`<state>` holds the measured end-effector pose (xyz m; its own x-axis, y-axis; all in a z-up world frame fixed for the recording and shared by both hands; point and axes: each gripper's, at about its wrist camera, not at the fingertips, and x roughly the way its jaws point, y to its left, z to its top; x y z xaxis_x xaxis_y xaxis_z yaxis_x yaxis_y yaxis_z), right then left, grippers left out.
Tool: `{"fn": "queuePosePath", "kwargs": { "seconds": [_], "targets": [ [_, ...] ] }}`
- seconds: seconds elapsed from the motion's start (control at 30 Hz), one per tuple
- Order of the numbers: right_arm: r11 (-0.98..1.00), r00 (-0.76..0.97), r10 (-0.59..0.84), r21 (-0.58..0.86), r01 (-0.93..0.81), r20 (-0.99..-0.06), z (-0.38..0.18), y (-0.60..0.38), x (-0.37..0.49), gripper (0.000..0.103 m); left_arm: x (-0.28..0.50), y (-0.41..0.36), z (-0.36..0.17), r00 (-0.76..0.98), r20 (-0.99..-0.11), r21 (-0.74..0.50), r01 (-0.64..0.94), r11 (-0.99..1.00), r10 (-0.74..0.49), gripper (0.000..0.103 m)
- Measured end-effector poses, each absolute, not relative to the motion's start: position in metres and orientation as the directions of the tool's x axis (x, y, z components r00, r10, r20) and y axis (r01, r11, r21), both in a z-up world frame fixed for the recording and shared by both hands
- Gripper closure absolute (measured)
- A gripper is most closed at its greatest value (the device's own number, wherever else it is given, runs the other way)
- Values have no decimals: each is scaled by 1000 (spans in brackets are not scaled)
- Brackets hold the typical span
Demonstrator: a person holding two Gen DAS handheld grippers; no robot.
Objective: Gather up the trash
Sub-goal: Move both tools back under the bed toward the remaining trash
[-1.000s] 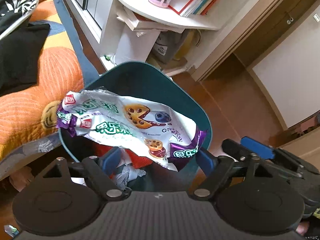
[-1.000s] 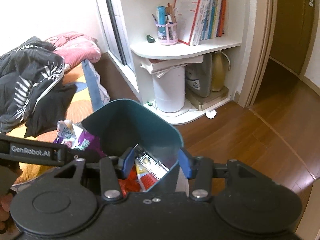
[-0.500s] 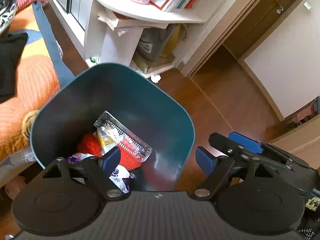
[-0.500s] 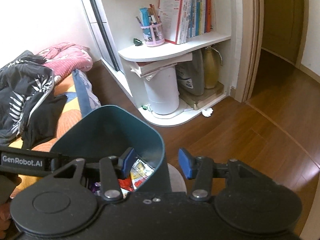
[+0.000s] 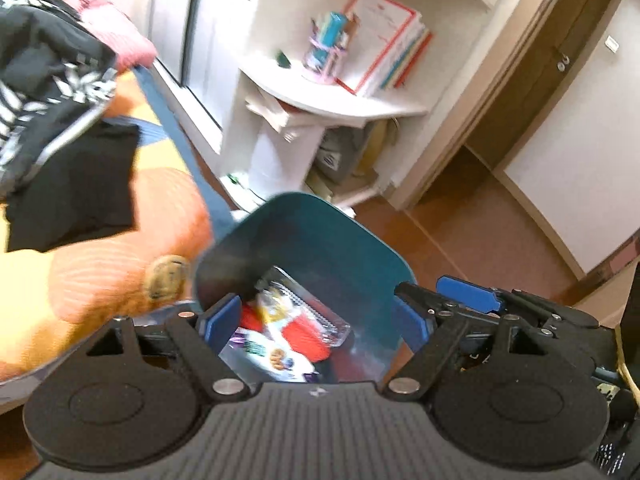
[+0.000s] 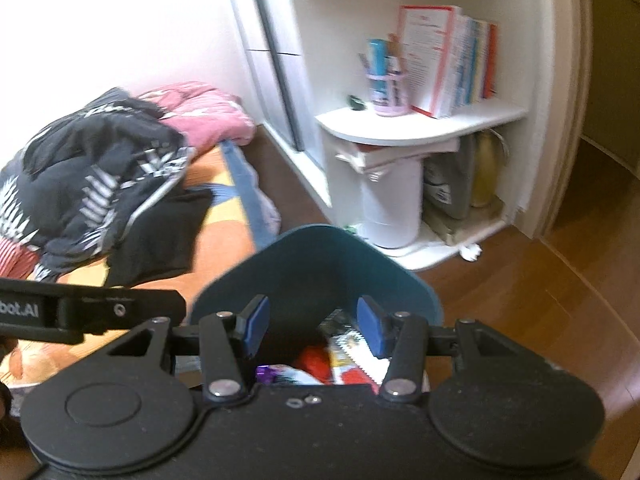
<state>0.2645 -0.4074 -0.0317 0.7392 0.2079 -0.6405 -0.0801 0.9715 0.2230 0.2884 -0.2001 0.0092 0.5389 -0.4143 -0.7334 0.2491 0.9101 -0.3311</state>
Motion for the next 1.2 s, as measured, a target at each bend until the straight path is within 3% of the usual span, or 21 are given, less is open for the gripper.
{"fn": "queuePosePath", "kwargs": {
  "seconds": [0.27, 0.7, 0.93, 1.2],
  "targets": [
    [942, 714, 334, 220, -252, -615, -12, -329, 253, 54, 246, -111, 21, 607, -725, -301, 147, 942, -326, 21],
    [834, 620, 502, 146, -532, -603, -23, -191, 211, 54, 179, 31, -11, 648, -751, -210, -49, 976, -129, 21],
    [748, 471, 563, 176, -641, -679, -69, -133, 204, 53, 165, 98, -68, 586, -808, -208, -196, 958, -56, 18],
    [649, 249, 521, 190, -737, -816, -163, -70, 203, 53, 176, 158, -182, 403, -915, -192, -378, 906, -26, 18]
  ]
}}
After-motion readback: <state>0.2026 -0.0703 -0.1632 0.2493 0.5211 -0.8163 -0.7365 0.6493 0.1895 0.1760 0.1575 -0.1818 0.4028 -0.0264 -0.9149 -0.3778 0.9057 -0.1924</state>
